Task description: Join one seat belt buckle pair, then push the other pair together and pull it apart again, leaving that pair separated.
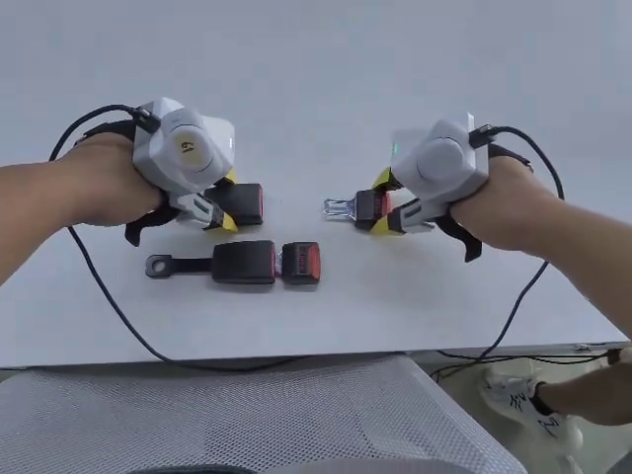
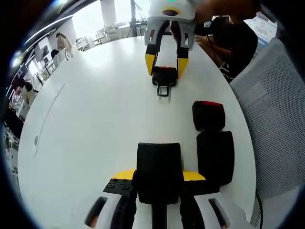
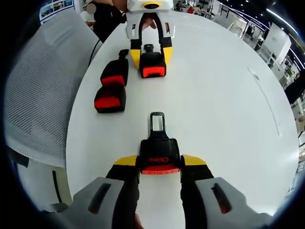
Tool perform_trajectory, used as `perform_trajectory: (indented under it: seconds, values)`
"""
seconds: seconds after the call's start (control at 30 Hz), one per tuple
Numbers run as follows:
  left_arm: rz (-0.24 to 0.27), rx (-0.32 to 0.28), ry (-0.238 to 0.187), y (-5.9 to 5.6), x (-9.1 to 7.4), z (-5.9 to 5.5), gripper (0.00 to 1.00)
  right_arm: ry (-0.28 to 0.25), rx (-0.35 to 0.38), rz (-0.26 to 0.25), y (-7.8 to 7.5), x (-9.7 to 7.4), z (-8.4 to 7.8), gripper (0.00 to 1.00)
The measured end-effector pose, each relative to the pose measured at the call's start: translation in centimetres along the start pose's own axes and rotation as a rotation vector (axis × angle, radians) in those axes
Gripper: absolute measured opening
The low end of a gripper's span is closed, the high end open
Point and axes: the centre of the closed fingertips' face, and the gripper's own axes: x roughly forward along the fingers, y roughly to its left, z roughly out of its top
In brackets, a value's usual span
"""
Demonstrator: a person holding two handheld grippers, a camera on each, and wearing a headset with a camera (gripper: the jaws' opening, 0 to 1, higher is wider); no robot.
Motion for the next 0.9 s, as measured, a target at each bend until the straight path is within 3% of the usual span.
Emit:
perform_trajectory:
  seconds: [0.57,0.7,0.9]
  values:
    - [0.012,-0.016,-0.001,0.0,0.0,0.0,0.35,0.016,-0.006,-0.005,0.2,0.1,-0.5,0.33]
    - [0.055,-0.018,-0.015,0.7,-0.1,0.0,0.42,0.006,0.008,-0.021,0.2,0.1,-0.4,0.37]
    - [0.075,-0.02,-0.026,0.5,-0.7,0.1,0.53,-0.032,0.036,-0.059,0.2,-0.8,0.3,0.43]
